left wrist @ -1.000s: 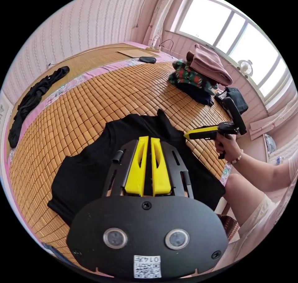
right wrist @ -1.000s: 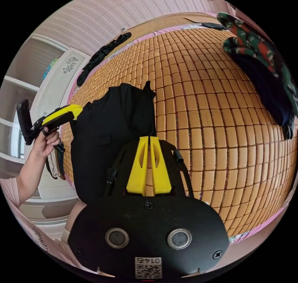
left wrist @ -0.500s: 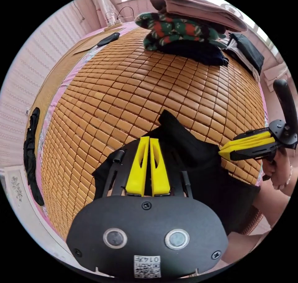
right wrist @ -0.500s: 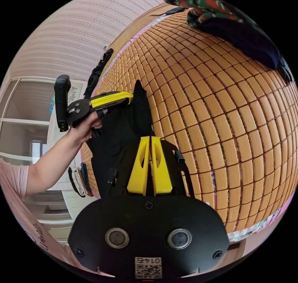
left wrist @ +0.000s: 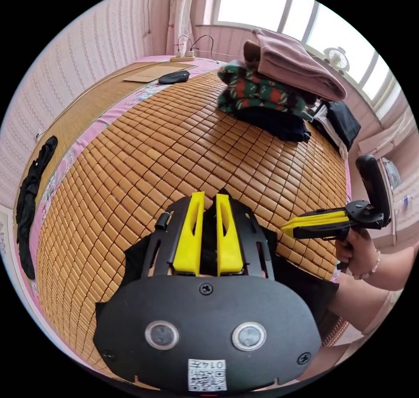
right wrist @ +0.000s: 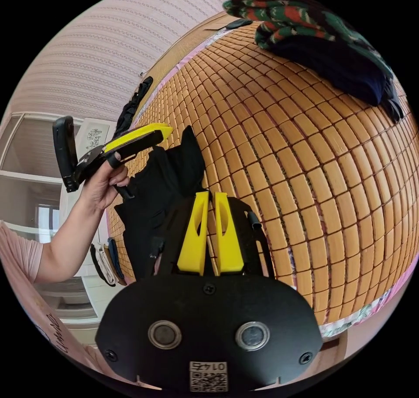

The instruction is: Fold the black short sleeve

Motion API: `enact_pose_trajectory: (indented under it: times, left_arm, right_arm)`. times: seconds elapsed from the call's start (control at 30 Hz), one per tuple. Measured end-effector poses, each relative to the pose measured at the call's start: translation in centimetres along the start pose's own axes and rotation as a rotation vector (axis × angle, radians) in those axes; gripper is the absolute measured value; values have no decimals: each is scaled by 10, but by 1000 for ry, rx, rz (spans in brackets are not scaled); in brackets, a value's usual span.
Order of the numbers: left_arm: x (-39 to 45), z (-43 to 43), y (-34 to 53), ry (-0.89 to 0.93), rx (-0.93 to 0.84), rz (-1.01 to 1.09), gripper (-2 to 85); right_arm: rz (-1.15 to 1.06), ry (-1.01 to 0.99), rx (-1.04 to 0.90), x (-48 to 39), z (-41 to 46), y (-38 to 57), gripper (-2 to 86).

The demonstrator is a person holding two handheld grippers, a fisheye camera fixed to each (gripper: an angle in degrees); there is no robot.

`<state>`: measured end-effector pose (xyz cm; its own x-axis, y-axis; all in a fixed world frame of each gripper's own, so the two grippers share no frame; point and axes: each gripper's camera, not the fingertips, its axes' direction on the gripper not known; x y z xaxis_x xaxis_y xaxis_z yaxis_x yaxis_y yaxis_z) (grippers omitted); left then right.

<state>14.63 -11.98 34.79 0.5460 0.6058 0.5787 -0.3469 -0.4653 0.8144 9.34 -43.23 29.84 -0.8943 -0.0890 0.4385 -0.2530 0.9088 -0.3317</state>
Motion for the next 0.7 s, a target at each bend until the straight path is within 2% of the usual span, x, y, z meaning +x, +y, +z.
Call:
enact_pose_trajectory:
  times: [0.17, 0.33, 0.43, 0.53, 0.6, 0.7]
  left_arm:
    - [11, 41, -25, 72, -86, 66, 42]
    - [6, 33, -28, 94, -15, 103, 39]
    - [-25, -26, -28, 112, 69, 31, 50]
    - [-72, -125, 9, 98, 214, -117, 54]
    - [-114, -192, 78, 72, 266, -298, 55]
    - [-161, -257, 192, -46, 232, -541, 53]
  right_arm:
    - [-69, 65, -95, -1, 51, -2, 20]
    - [-87, 120, -102, 2, 80, 5, 7]
    - [-78, 150, -97, 5, 93, 14, 3]
    - [-94, 197, -80, 5, 96, 26, 1]
    - [-117, 227, -76, 1, 97, 31, 0]
    - [-245, 235, -73, -32, 110, 36, 0]
